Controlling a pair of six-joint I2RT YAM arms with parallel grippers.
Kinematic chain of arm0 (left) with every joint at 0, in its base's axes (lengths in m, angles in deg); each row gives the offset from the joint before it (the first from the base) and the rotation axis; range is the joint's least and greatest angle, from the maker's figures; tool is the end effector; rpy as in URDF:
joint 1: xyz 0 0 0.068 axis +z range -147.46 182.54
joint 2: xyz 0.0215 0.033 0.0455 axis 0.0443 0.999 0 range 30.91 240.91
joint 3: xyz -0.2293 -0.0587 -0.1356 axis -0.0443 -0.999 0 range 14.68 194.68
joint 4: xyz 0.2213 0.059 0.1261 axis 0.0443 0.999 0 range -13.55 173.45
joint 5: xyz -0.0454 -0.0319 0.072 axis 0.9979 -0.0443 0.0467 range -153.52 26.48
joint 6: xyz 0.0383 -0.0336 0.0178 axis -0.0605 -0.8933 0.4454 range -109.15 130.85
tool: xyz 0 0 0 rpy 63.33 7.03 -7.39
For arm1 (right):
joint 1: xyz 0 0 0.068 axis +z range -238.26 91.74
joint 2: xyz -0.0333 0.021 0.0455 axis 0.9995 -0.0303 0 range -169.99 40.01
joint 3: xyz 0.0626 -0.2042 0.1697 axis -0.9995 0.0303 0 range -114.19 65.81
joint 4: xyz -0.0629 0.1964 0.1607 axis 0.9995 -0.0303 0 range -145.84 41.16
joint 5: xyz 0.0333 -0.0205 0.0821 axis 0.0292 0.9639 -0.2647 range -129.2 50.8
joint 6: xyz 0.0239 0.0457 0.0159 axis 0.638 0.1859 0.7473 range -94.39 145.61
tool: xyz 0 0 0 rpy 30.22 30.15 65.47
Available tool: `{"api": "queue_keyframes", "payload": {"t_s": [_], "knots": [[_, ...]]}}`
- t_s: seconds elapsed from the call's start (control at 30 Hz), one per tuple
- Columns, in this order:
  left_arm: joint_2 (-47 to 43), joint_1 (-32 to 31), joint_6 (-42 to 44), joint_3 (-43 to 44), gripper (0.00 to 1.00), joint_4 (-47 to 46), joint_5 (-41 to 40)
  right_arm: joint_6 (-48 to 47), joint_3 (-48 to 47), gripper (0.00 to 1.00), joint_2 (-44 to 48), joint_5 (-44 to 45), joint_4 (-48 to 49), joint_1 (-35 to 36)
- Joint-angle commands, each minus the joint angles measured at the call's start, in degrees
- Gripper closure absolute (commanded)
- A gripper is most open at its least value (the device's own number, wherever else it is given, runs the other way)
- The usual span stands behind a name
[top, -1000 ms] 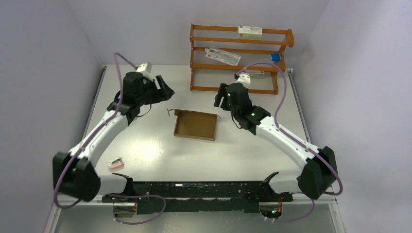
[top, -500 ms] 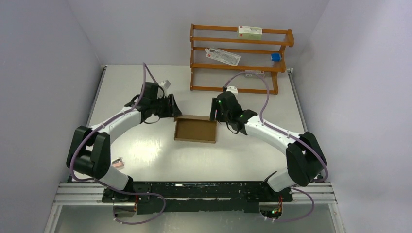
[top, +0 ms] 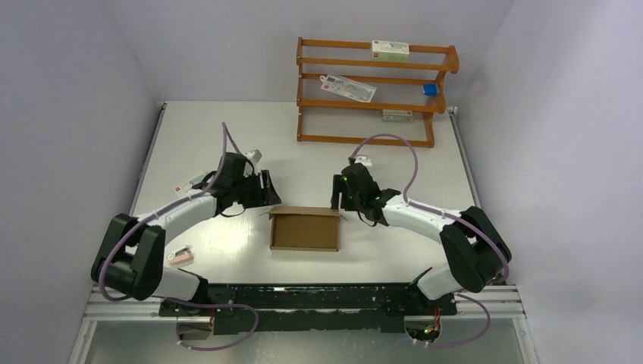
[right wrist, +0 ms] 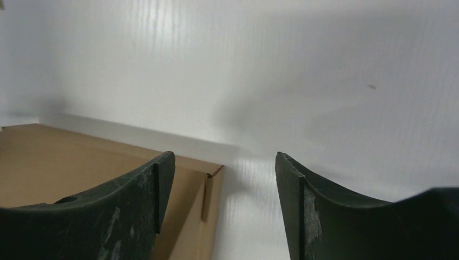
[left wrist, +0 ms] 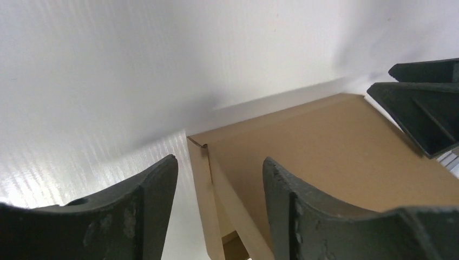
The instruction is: Fold the paper box
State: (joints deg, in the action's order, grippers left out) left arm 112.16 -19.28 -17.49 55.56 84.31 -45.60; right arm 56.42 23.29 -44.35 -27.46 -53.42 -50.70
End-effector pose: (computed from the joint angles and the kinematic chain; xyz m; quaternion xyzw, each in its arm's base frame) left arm 0.2533 -0.1132 0.1809 0.0029 0.9246 -0.2810 0.2572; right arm 0.2356 0.1721 0.1787 -0.0165 0.9243 0.1289 0.3589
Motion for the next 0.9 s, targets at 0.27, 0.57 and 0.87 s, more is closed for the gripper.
{"api": "queue_keyframes", "payload": {"t_s": [0.27,0.57,0.87], "knots": [[-23.7,-0.3,-0.7,3.4,0.23,11.2,-13.1,-14.0,-11.3,0.26,14.7,-7.1,-8.6,3.2],[-36.8,-0.2,-3.1,-3.2,0.22,13.5,-13.5,-22.3,-14.7,0.29,14.5,-9.3,-11.8,17.6],[-39.4,-0.2,-4.1,-4.8,0.22,13.6,-11.7,-25.7,-13.4,0.45,10.8,-5.5,-11.6,25.8]]}}
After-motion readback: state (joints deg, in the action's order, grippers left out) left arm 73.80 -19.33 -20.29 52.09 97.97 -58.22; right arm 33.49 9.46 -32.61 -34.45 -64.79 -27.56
